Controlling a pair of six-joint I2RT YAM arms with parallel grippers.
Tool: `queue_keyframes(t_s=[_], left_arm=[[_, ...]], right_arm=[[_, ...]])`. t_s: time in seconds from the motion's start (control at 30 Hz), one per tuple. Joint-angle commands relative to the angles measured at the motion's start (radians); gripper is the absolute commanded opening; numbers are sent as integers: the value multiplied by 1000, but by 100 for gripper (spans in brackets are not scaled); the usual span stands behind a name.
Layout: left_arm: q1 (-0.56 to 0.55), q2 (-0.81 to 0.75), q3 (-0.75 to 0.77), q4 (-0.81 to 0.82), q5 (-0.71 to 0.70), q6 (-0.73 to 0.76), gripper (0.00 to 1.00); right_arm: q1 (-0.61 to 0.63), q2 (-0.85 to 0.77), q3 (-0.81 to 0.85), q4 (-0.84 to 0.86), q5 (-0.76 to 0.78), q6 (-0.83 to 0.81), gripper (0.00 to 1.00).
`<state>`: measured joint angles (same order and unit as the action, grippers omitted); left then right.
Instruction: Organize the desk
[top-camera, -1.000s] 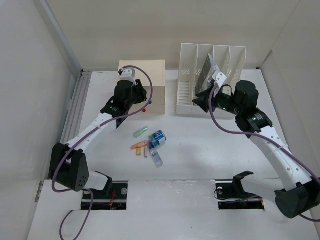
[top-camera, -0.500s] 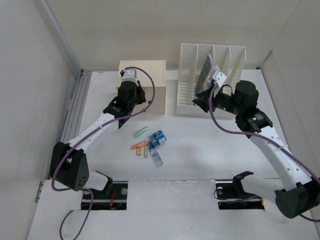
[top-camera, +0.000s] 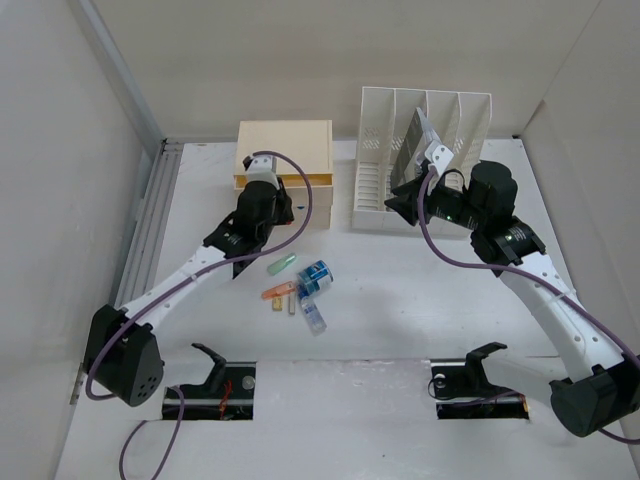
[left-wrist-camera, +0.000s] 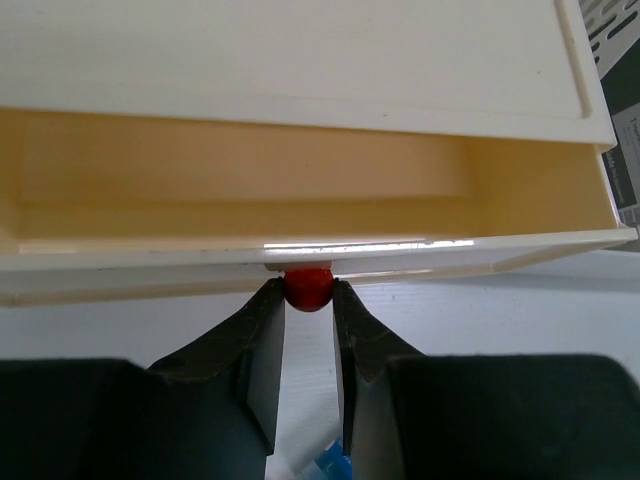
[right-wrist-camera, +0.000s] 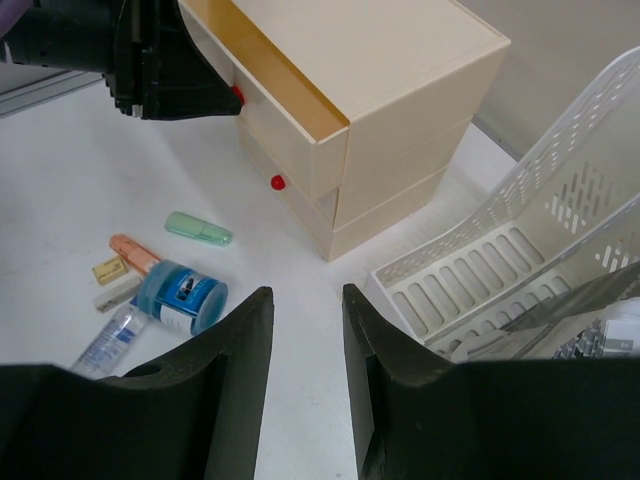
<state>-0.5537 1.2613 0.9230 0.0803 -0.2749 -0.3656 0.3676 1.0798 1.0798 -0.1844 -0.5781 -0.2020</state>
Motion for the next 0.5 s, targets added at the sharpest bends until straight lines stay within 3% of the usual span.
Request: queue_keyframes(t_s=[0.0,0.33,0.4,0.47], left_arm=[[-34,-59,-26,-96,66,-18,3],[-43,-195,-124,-151,118,-56,6],[-43,-207,-134,-151,118,-56,12],[-43,-208,-135,-151,118,-56,34]], right_arm=[[-2,-18,12,17,-32,12,39],[-2,-9,3,17,-54,12,39],[-2,-9,3,17,-63,12,39],[-2,0,3,17,-77,-2,41]])
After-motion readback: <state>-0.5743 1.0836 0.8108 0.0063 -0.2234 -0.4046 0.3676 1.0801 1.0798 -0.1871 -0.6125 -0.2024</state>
